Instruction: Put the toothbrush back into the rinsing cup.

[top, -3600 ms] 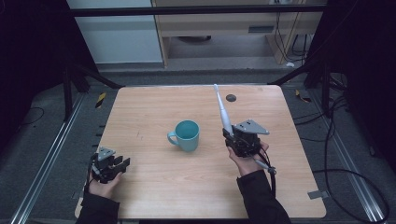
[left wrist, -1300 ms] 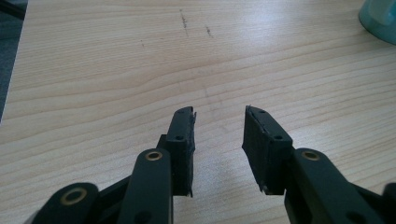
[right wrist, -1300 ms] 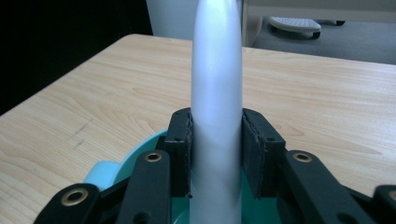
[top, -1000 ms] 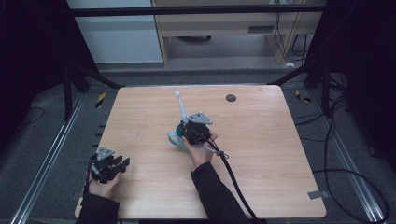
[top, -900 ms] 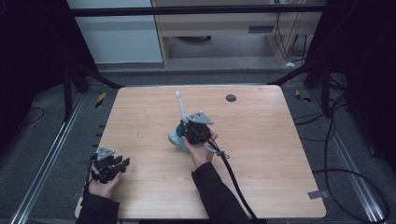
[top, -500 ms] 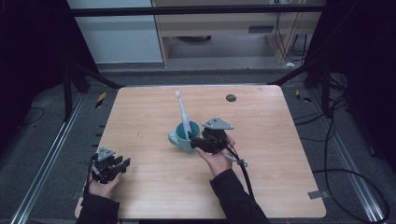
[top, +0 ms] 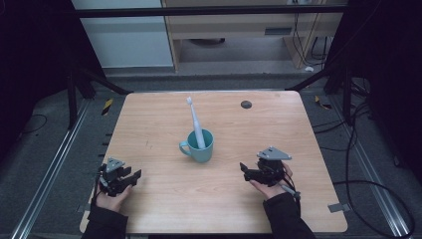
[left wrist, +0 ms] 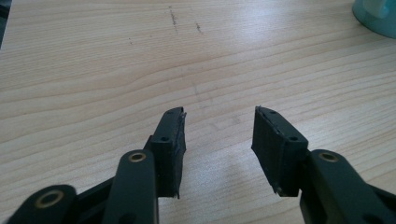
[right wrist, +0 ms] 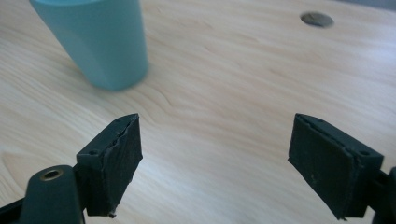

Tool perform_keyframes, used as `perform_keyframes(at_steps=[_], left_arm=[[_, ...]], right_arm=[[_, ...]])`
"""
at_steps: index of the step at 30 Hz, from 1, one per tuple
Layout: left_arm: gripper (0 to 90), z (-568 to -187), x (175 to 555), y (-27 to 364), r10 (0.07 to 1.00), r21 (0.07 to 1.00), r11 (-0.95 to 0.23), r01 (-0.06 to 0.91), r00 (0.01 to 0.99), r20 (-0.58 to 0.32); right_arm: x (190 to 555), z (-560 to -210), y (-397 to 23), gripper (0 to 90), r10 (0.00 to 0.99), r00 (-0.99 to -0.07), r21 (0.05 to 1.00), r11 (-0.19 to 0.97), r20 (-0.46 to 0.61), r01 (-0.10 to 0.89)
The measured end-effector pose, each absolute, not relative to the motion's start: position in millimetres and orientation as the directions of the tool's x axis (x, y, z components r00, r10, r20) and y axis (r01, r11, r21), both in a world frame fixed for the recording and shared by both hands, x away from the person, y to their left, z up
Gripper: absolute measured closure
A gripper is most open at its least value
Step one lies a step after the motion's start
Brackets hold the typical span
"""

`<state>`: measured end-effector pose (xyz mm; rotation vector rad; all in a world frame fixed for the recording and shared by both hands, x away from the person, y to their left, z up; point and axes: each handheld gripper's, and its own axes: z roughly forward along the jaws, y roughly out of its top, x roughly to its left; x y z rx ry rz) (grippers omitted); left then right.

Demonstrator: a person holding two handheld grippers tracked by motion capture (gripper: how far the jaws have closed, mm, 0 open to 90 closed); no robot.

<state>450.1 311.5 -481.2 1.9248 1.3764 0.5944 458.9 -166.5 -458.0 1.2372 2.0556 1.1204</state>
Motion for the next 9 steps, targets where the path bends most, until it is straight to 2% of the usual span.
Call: perform_keyframes(at_steps=[9], left_arm=[[46.1,-483.3,451.0,313.7,0.941,0.758,-0.192,0.624,0.337,-0.039]], right_arm=[[455.0,-466.7,-203.4,15.2,0.896,-0.443,0.806,0.267,-0.006,0.528]])
